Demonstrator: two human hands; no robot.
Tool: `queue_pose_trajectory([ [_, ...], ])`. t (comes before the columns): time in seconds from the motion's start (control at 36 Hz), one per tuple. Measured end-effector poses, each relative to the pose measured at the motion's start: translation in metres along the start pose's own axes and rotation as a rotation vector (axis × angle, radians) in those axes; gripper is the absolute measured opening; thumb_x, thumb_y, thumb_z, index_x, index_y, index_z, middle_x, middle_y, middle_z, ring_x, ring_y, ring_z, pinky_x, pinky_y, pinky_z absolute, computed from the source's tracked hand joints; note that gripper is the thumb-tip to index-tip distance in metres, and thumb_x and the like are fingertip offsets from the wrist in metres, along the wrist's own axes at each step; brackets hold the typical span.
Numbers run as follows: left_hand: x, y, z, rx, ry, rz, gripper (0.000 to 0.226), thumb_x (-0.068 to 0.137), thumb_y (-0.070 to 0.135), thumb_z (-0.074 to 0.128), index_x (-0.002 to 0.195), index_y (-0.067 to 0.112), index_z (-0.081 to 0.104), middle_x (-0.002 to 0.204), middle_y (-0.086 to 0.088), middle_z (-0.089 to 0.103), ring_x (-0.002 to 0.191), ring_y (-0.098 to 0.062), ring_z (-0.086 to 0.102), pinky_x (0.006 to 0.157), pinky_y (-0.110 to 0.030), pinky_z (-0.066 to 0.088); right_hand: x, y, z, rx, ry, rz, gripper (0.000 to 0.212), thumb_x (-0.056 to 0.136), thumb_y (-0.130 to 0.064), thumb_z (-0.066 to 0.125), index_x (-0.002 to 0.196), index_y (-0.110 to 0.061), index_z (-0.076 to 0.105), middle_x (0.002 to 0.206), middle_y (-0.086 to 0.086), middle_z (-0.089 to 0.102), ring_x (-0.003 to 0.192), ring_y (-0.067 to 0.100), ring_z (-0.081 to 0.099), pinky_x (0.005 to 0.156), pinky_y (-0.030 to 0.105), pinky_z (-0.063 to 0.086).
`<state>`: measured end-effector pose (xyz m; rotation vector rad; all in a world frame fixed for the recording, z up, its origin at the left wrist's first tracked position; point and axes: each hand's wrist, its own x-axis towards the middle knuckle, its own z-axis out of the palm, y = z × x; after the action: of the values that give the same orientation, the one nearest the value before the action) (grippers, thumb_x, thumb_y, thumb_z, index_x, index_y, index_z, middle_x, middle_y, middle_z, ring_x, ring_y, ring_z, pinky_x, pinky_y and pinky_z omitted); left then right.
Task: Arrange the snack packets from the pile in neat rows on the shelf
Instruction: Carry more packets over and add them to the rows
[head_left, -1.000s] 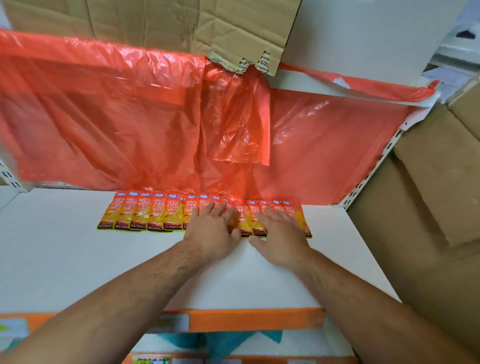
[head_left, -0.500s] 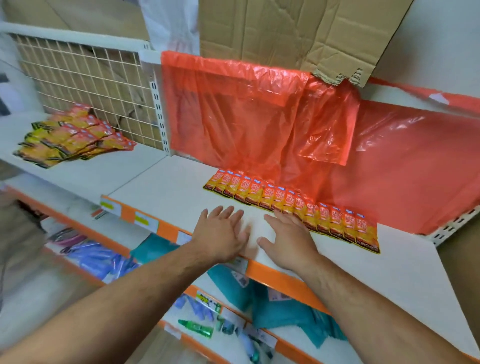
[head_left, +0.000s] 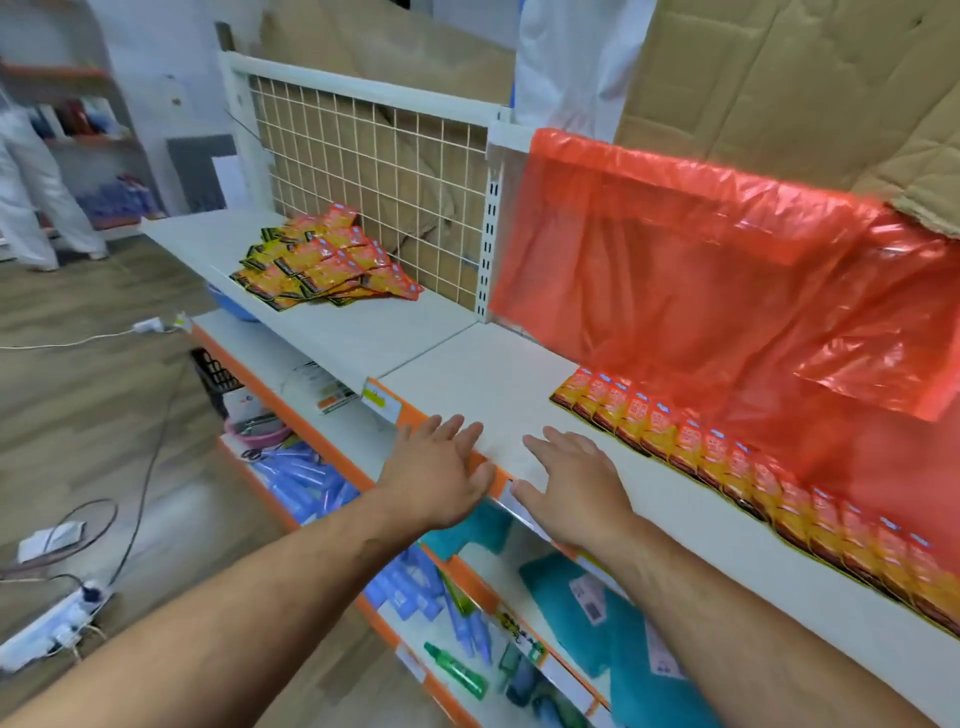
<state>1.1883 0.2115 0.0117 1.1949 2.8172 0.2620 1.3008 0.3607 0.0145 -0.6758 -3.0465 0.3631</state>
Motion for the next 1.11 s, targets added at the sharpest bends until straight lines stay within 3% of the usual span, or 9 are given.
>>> queue_pose_trajectory([
  [0.44,0.060,-0.247,-0.050,0.030,0.078,-0.107,0.066,0.095,0.060,0.032,0.152,0.030,0.027,0.160,0.002,0.026,0.145,-0.023,0.023,0.115,-0.046,0.017,0.181,-0.209,0.032,0.008,0.010,-0.155,0.064,0.094,-0.056,0.049,0.152,-0.034,0.033,0.161,-0.003,0.026,0.147,0.022,0.020,0.120,0.039,0.018],
  [0.78,0.135,-0.338,-0.056,0.000,0.044,-0.182,0.063,0.096,0.057,0.032,0.153,0.030,0.024,0.161,0.002,0.023,0.147,-0.025,0.020,0.117,-0.046,0.014,0.301,-0.265,0.049,0.001,-0.023,-0.201,0.065,0.094,-0.057,0.049,0.152,-0.032,0.034,0.161,-0.003,0.027,0.147,0.023,0.021,0.120,0.039,0.020],
  [0.94,0.189,-0.375,-0.061,0.033,0.049,-0.223,0.064,0.095,0.058,0.033,0.152,0.031,0.025,0.161,0.003,0.023,0.147,-0.023,0.020,0.116,-0.045,0.016,0.372,-0.280,0.050,0.002,0.032,-0.235,0.059,0.093,-0.054,0.050,0.145,-0.027,0.044,0.147,-0.003,0.047,0.135,0.024,0.038,0.107,0.037,0.033],
  [1.11,0.241,-0.401,-0.072,0.047,0.086,-0.226,0.063,0.094,0.058,0.033,0.150,0.030,0.030,0.157,0.004,0.032,0.144,-0.023,0.026,0.116,-0.046,0.022,0.422,-0.288,0.044,0.032,0.079,-0.189,0.043,0.093,-0.052,0.052,0.117,-0.018,0.061,0.114,0.005,0.062,0.109,0.027,0.057,0.082,0.036,0.047],
])
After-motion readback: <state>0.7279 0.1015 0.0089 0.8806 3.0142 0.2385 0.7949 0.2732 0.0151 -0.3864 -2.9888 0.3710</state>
